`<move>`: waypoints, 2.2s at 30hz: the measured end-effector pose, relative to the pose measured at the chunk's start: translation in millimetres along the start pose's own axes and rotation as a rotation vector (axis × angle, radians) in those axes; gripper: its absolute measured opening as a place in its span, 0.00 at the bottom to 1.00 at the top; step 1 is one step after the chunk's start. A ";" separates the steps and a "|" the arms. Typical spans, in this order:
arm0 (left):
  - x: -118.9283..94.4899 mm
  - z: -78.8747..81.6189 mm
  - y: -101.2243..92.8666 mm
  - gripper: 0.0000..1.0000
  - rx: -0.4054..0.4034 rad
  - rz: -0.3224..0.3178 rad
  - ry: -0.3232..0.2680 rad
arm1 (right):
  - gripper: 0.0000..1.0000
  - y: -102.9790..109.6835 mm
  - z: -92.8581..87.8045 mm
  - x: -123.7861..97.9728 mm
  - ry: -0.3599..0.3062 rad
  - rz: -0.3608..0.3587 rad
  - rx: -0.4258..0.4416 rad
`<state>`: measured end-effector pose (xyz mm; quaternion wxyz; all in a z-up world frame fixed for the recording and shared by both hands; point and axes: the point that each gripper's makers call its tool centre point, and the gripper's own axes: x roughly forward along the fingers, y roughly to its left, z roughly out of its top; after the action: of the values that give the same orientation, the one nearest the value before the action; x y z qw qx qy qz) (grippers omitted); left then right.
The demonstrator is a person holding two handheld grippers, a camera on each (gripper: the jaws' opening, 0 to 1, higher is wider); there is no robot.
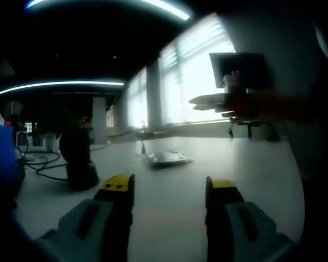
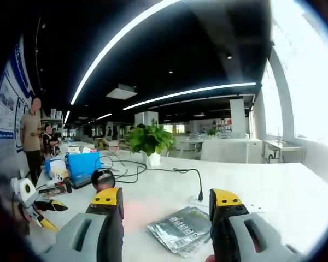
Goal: Clip sheet goods on table flip sheet goods clip sheet goods scan sheet goods put sheet goods back to table
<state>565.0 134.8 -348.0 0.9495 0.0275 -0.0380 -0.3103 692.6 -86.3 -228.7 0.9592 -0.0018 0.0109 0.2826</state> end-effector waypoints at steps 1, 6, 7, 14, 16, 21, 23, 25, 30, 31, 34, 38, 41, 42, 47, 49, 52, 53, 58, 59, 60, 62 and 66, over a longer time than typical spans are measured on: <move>-0.1 0.0 0.4 0.45 -0.001 0.001 0.000 | 0.58 -0.3 1.0 -1.0 -0.003 0.001 -0.003; -0.4 0.5 0.9 0.45 -0.003 0.003 -0.002 | 0.59 4.1 8.9 -12.9 -0.034 0.009 -0.019; -0.4 0.5 0.8 0.45 -0.005 0.002 -0.002 | 0.59 5.1 10.8 -16.0 -0.042 0.010 -0.017; -0.8 1.5 0.6 0.45 -0.005 0.001 -0.007 | 0.60 5.1 15.9 -32.1 -0.065 0.011 0.007; -1.1 2.2 1.8 0.45 -0.008 0.006 -0.011 | 0.60 2.7 17.3 -38.1 -0.076 0.007 0.030; -1.2 2.8 3.6 0.45 -0.011 0.014 -0.015 | 0.59 0.6 13.1 -60.0 -0.085 -0.010 -0.007; -1.2 3.0 3.5 0.45 -0.010 0.016 -0.015 | 0.58 1.9 6.5 -71.5 -0.088 -0.015 -0.026; -1.4 3.0 4.1 0.45 -0.009 0.020 -0.015 | 0.58 4.3 0.2 -78.8 -0.087 -0.018 -0.036; -1.8 4.6 3.6 0.45 -0.007 0.022 -0.022 | 0.58 5.5 -11.0 -99.2 -0.115 -0.044 -0.002; -1.9 5.0 3.8 0.45 -0.009 0.023 -0.024 | 0.58 5.6 -12.9 -103.3 -0.120 -0.048 0.001; -1.9 5.3 3.4 0.45 -0.013 0.020 -0.026 | 0.57 2.7 -18.4 -115.5 -0.133 -0.062 0.014; -1.8 4.5 4.0 0.45 -0.010 0.024 -0.022 | 0.53 2.6 -30.1 -130.4 -0.136 -0.060 0.040; -1.9 4.7 4.8 0.45 -0.010 0.027 -0.024 | 0.54 4.8 -38.7 -136.6 -0.145 -0.049 0.050; -1.9 4.6 5.2 0.45 -0.009 0.029 -0.023 | 0.54 4.6 -40.9 -138.0 -0.150 -0.052 0.054; -1.3 2.8 4.0 0.44 -0.004 0.025 -0.014 | 0.53 5.7 -49.7 -146.7 -0.171 -0.085 0.055; -1.2 2.1 3.5 0.44 -0.003 0.022 -0.010 | 0.53 6.9 -52.4 -147.7 -0.171 -0.090 0.053; -1.2 1.8 4.1 0.44 -0.004 0.024 -0.009 | 0.53 5.3 -58.0 -148.8 -0.165 -0.101 0.040; -1.3 2.0 4.5 0.44 -0.003 0.026 -0.010 | 0.52 3.7 -60.5 -148.9 -0.163 -0.107 0.054; -2.0 3.2 8.2 0.44 -0.010 0.040 -0.016 | 0.52 1.9 -69.2 -147.9 -0.138 -0.107 0.059; -2.0 2.8 8.3 0.44 -0.010 0.040 -0.015 | 0.52 0.2 -69.6 -148.2 -0.138 -0.109 0.062; -1.8 2.4 8.2 0.44 -0.009 0.040 -0.012 | 0.52 -1.0 -70.1 -148.2 -0.141 -0.107 0.073; -1.7 2.2 8.0 0.44 -0.008 0.039 -0.011 | 0.52 -2.7 -72.6 -147.2 -0.142 -0.103 0.089; -1.5 3.6 10.6 0.44 -0.026 0.046 -0.018 | 0.49 -2.9 -82.6 -144.3 -0.133 -0.107 0.108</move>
<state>569.7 144.1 -343.7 0.9562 0.0114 -0.0431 -0.2892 571.3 -167.8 -308.1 0.9702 0.0683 -0.0379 0.2295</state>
